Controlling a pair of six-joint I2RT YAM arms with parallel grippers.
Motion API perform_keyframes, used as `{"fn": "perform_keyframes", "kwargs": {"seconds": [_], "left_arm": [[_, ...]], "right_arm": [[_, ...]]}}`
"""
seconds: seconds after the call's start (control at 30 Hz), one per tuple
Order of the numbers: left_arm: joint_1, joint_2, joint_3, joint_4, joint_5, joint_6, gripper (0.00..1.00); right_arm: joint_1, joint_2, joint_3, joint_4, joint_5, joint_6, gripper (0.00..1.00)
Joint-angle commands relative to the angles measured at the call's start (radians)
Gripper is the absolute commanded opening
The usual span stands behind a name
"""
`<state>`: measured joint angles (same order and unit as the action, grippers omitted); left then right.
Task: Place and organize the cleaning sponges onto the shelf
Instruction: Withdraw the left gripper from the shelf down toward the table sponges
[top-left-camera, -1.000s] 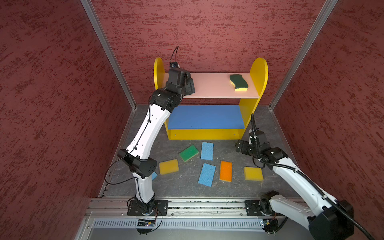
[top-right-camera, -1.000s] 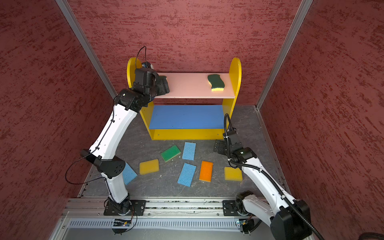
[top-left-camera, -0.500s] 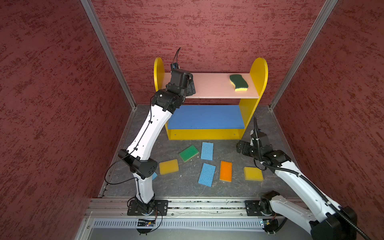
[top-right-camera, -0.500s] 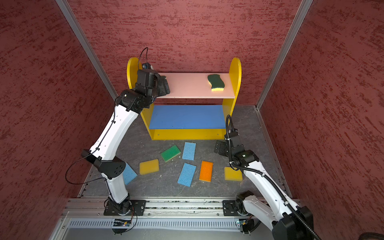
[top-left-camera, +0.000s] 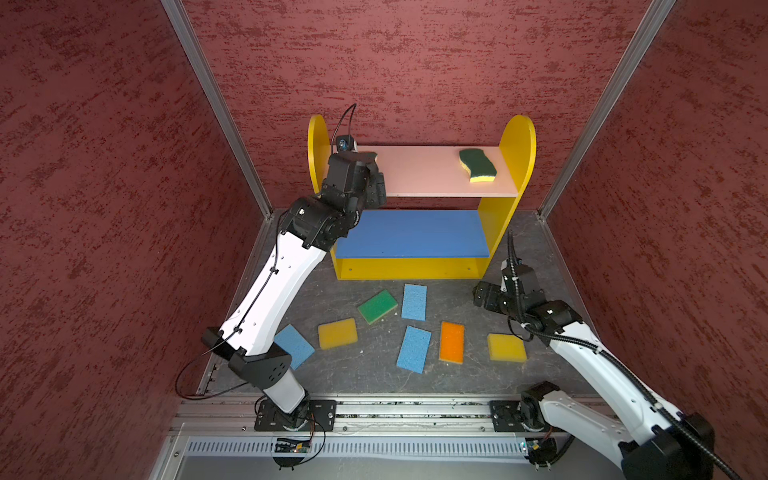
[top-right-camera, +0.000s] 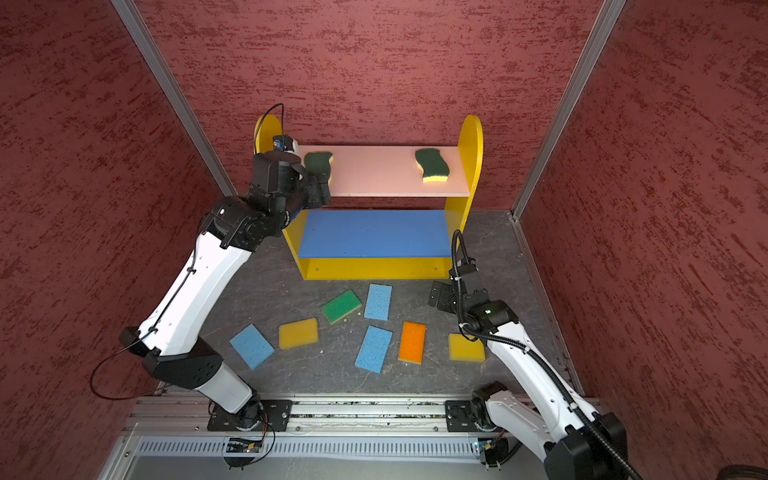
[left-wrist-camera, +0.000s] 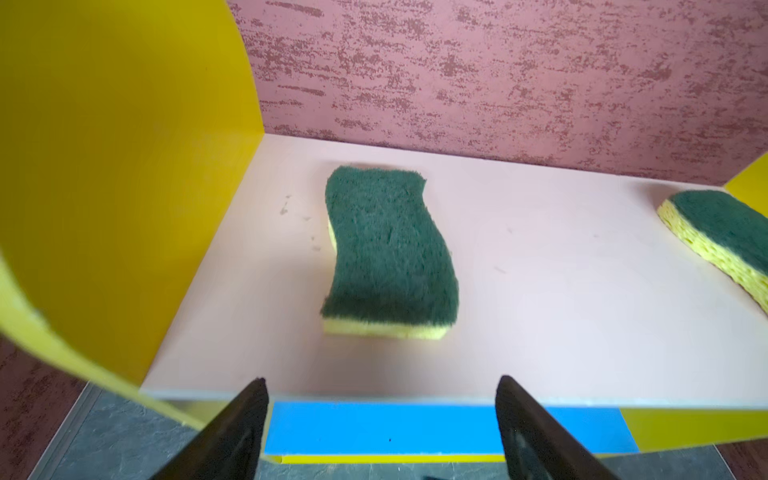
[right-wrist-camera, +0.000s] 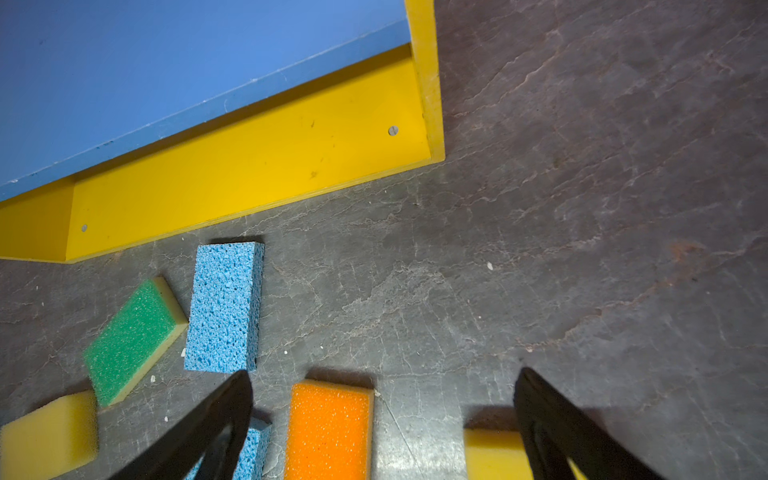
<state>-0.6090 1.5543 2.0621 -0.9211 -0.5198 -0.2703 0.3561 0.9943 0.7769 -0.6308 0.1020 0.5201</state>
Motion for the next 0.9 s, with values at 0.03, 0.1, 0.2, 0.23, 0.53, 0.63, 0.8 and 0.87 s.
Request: {"fn": "perform_keyframes", "kwargs": {"seconds": [0.03,0.1,0.2,0.23,0.53,0.63,0.8,0.87], "left_arm": [[-0.021,-0.133,-0.148,0.057,-0.023,0.0,0.86],[-0.024,-0.184,-0.214,0.05,-0.02,-0.022,0.86],[-0.026,-0.245,-0.313,0.027,-0.005,-0.059,0.86],[-0.025,-0.262,-0.344,0.016,0.01,-0.067,0.86],[-0.023,-0.373,-0.631,-0.061,0.091,-0.151,0.86],[-0.024,-0.398,-0.717,-0.083,0.117,-0.179,0.86],[-0.021,-0.449,-0.896,-0.088,0.182,-0.256,0.86],[-0.021,-0.465,-0.956,-0.082,0.208,-0.287,0.86]], "right_arm": [[-0.005,0.015,0.01,-0.043,0.022,0.018,0.99],[-0.005,0.017,0.009,-0.053,0.023,0.025,0.99],[-0.005,0.015,0.003,-0.066,0.022,0.038,0.99],[-0.005,0.015,0.0,-0.072,0.02,0.043,0.99],[-0.005,0.012,-0.023,-0.108,0.005,0.087,0.99],[-0.005,0.013,-0.032,-0.107,-0.001,0.095,0.99],[-0.004,0.032,-0.047,-0.089,-0.013,0.103,0.99],[-0.005,0.044,-0.044,-0.079,-0.025,0.103,0.99]]}}
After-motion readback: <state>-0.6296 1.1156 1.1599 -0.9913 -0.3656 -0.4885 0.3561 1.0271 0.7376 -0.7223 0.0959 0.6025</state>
